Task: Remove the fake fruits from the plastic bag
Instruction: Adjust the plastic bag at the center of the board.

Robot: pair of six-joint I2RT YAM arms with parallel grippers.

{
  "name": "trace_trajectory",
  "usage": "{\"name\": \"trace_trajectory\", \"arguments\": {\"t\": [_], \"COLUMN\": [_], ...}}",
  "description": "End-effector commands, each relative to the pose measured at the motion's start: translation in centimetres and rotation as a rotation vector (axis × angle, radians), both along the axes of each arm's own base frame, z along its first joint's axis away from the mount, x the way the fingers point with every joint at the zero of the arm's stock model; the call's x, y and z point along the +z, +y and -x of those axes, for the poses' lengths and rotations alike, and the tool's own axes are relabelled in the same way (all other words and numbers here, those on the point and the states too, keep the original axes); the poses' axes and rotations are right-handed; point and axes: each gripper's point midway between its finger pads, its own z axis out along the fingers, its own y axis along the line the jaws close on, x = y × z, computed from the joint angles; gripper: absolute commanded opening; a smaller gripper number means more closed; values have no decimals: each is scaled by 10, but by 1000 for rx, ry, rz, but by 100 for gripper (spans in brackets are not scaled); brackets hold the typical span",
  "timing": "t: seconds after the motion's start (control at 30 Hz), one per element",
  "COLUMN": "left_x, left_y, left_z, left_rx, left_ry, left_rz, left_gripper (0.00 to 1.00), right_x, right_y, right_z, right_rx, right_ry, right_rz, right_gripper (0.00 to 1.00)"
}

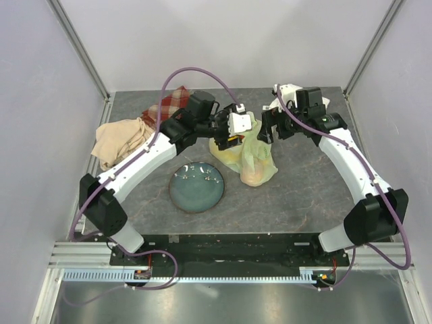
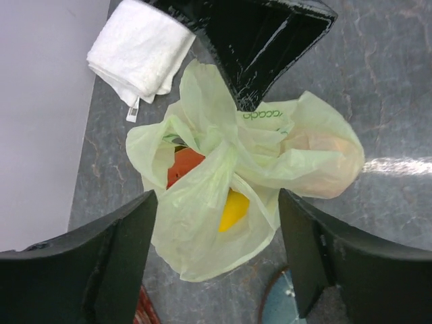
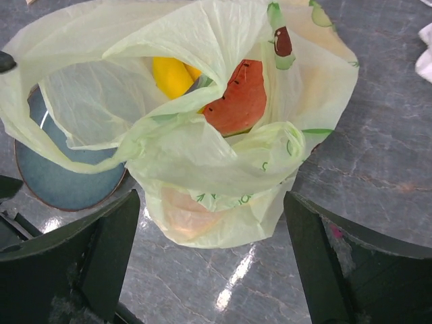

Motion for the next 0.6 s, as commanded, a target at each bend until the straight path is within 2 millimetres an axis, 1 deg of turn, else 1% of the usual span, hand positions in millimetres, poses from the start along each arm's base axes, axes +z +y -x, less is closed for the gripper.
{"name": "trace_trajectory", "arguments": {"t": [0.0,0.03,0.1,0.13,0.17,0.2,0.23,0.27,0.3,0.33,0.37,0.4,0.43,0.47,0.5,0.53,0.57], "left_x": [9,1,-2,-5,-5,-5,-4,-2,7,13,9,33,38,45,59,67,75], "left_y": [-12,-16,-15,-17,-16,-13,-12,-10,-7,-4,1,9,13,26,31,36,49], "left_z": [-17,-24,-40,-50,-59,-68,-75,-90,-102,-111,-128,-144,-155,-172,-192,-204,-219], "left_rx": [-37,-27,43,72,107,172,202,246,322,365,427,531,579,642,713,742,776], "left_ry": [-158,-158,-167,-174,-182,-171,-166,-173,-150,-145,-124,-107,-91,-85,-74,-77,-82], "left_rz": [-61,-67,-75,-69,-58,-42,-24,9,52,77,92,174,207,242,304,333,356], "left_gripper": [71,59,38,18,10,4,2,2,2,2,2,2,2,2,2,2,1], "right_x": [-5,-9,-19,-21,-26,-24,-24,-32,-24,-21,-24,-7,-6,1,27,20,27], "right_y": [12,13,13,14,16,17,16,10,7,4,-2,-9,-15,-25,-30,-32,-40], "right_z": [-11,-14,-22,-25,-30,-34,-40,-49,-59,-66,-76,-92,-106,-120,-138,-157,-171], "right_rx": [7,3,-35,-37,-28,-26,-32,-62,-83,-96,-118,-156,-160,-182,-205,-212,-232], "right_ry": [-24,-21,1,4,4,-7,-18,-11,-36,-47,-47,-98,-132,-166,-240,-248,-274], "right_rz": [-69,-68,-76,-78,-80,-77,-66,-35,-27,-19,-6,6,31,48,47,59,63], "right_gripper": [95,94,89,75,63,46,36,24,0,0,0,0,0,0,0,0,0]}}
